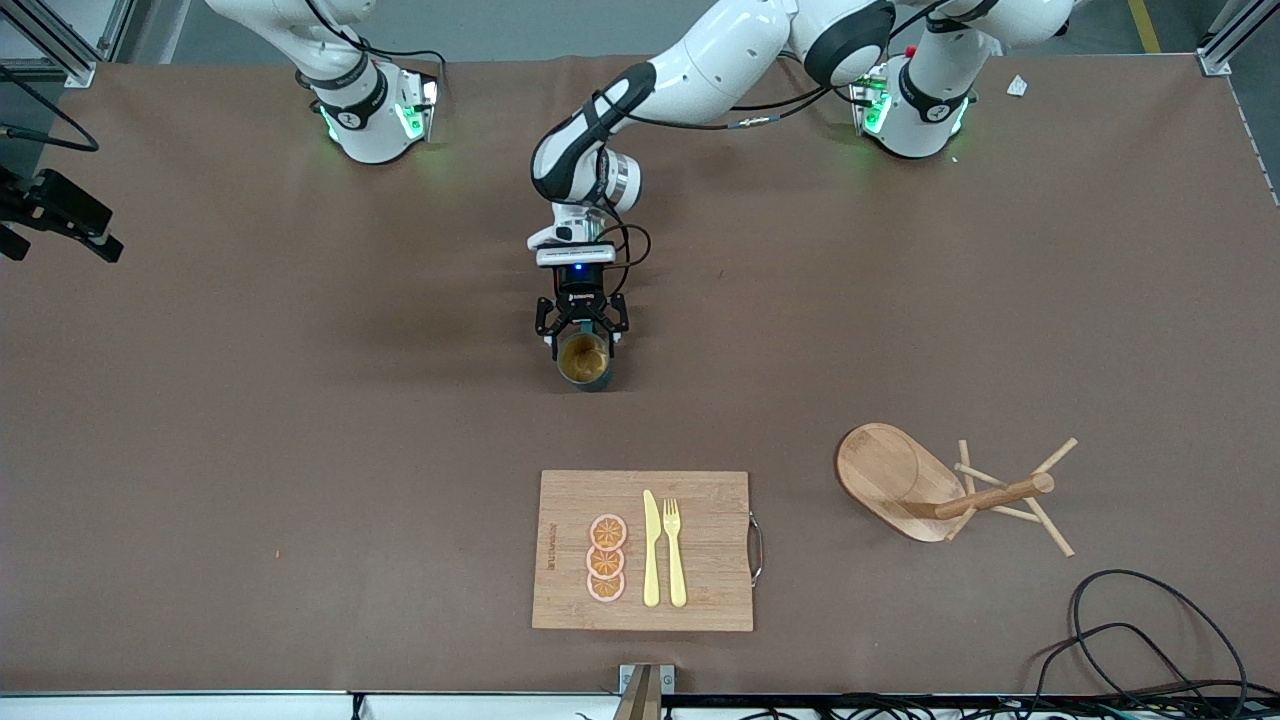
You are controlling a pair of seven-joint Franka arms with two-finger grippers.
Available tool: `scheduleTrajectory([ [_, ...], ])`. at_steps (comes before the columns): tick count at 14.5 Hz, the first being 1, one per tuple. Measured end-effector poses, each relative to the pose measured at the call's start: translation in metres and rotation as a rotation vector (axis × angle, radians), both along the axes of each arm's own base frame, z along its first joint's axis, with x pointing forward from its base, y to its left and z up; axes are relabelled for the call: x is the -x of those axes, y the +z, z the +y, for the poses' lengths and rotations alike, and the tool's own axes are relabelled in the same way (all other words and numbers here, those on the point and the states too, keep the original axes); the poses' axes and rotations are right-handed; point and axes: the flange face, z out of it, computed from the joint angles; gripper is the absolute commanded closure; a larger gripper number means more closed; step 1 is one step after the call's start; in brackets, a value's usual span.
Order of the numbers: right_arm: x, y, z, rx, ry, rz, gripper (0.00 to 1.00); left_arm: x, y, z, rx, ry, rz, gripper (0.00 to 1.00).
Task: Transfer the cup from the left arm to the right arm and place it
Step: 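Set the teal mug upright on the table and open the left gripper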
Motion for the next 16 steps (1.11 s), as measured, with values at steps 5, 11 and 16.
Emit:
scheduleTrajectory([
  [5, 0.0, 0.0, -0.001, 0.0, -0.001, 0.0, 0.0, 0.049, 0.015, -0.02, 0.081, 0.119, 0.116, 0.0],
  [11, 0.0, 0.0, -0.008, -0.001, -0.015, -0.001, 0.0, 0.082, 0.099, -0.042, 0.136, 0.281, 0.27, 0.0],
  [16, 0.0, 0.0, -0.01, 0.001, -0.003, 0.0, 0.0, 0.042, 0.267, -0.032, 0.081, 0.331, 0.512, 0.0],
])
